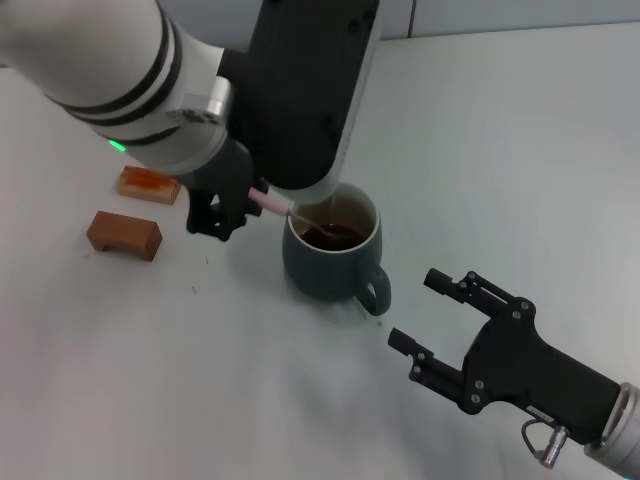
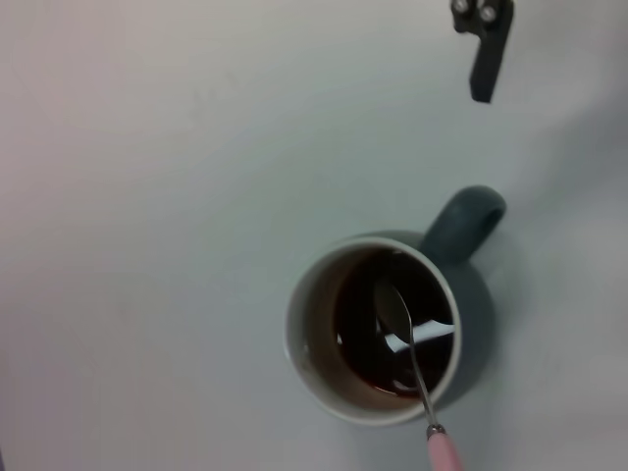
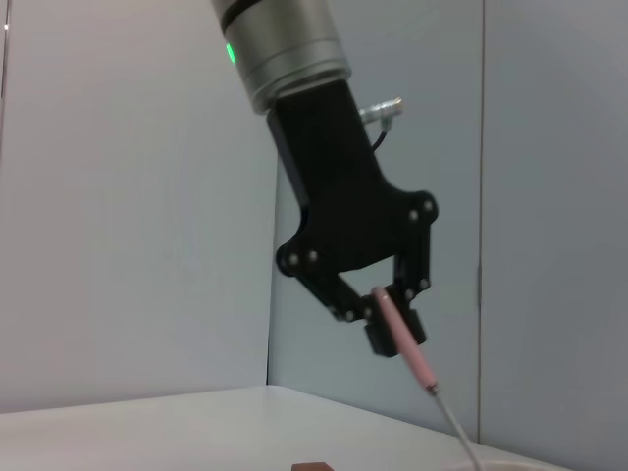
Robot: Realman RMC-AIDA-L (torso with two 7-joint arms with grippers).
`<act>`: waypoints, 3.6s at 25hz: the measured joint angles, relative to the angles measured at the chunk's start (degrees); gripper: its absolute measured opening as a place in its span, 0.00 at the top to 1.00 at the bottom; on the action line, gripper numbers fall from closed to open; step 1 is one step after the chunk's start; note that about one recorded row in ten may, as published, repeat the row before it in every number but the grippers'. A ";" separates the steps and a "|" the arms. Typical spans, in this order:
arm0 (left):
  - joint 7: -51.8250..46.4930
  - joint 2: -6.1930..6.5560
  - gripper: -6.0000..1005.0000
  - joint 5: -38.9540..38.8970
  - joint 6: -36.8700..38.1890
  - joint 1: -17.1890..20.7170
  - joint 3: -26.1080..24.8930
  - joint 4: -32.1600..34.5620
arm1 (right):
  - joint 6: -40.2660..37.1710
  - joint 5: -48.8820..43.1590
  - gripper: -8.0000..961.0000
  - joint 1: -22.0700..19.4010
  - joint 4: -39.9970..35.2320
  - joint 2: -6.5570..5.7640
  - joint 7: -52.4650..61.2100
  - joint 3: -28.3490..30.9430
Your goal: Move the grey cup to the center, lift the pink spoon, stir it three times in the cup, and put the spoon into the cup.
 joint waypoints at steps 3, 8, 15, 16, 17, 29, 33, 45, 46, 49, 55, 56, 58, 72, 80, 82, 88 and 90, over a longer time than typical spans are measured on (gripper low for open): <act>0.00 0.02 0.87 0.13 0.51 0.36 -0.01 0.13 | 0.04 -0.03 0.26 0.20 0.05 0.00 0.00 -0.05; 0.16 0.18 0.87 1.99 -0.44 0.77 -1.91 0.13 | 0.19 -0.12 0.26 0.36 0.00 0.00 0.00 -0.07; 0.46 0.07 0.87 1.31 -1.43 -0.13 -1.57 -0.87 | 0.25 -0.17 0.26 0.28 0.06 0.08 0.00 -0.07; 0.46 0.07 0.87 1.31 -1.43 -0.13 -1.57 -0.87 | 0.25 -0.17 0.26 0.18 0.07 0.06 0.00 -0.06; 0.22 0.04 0.87 0.82 -2.02 -0.06 -0.99 -1.08 | 0.25 -0.17 0.26 0.18 0.07 0.06 0.00 -0.06; 1.86 0.39 0.66 -15.72 -11.59 3.08 -6.95 -2.33 | 0.00 -0.17 0.26 -0.17 -0.01 0.00 -0.05 -0.07; 4.99 0.45 0.54 -22.98 -15.77 6.27 -11.45 -2.90 | -0.12 -0.17 0.26 -0.18 -0.08 -0.07 -0.06 0.03; 30.71 0.97 0.19 -63.34 -25.58 26.07 -35.93 -16.16 | -4.05 0.12 0.26 -0.29 -1.33 -0.09 -0.13 0.46; 36.37 1.00 0.19 -67.26 -23.27 28.00 -38.12 -20.60 | -4.29 0.16 0.26 -0.29 -1.34 -0.09 -0.13 0.47; 42.90 0.93 0.19 -71.07 -20.81 30.22 -40.11 -25.62 | -4.71 0.18 0.26 -0.13 -1.36 -0.09 -0.13 0.47; 58.58 0.45 0.19 -74.83 -20.79 34.31 -40.07 -38.33 | -4.76 0.05 0.26 0.21 -1.42 -0.09 -0.13 0.27; 60.89 0.40 0.19 -75.30 -20.71 34.40 -39.97 -40.60 | -4.76 0.03 0.26 0.23 -1.53 -0.09 -0.13 0.19; 66.93 0.35 0.19 -77.14 -20.23 34.45 -39.40 -46.05 | -4.77 0.01 0.26 0.27 -1.75 -0.09 -0.04 0.07; 77.60 0.88 0.19 -79.13 -16.05 33.77 -36.53 -61.16 | -5.48 -2.34 0.26 0.26 -15.29 -0.21 13.58 -0.93; 77.36 0.93 0.19 -78.62 -14.53 33.85 -35.14 -62.41 | -5.80 -2.46 0.26 1.28 -24.26 -0.10 23.51 -6.25; 77.45 1.00 0.19 -78.58 -12.43 34.04 -35.02 -64.25 | -5.82 -2.47 0.26 1.29 -24.55 0.00 24.04 -8.09; 82.37 1.07 0.19 -77.34 -9.27 34.06 -34.69 -72.20 | -5.56 -2.47 0.26 0.45 -22.86 0.35 22.49 -10.44; 83.18 0.94 0.19 -76.72 -9.40 33.71 -34.50 -73.98 | -5.54 -2.36 0.26 0.37 -22.64 0.35 22.31 -10.45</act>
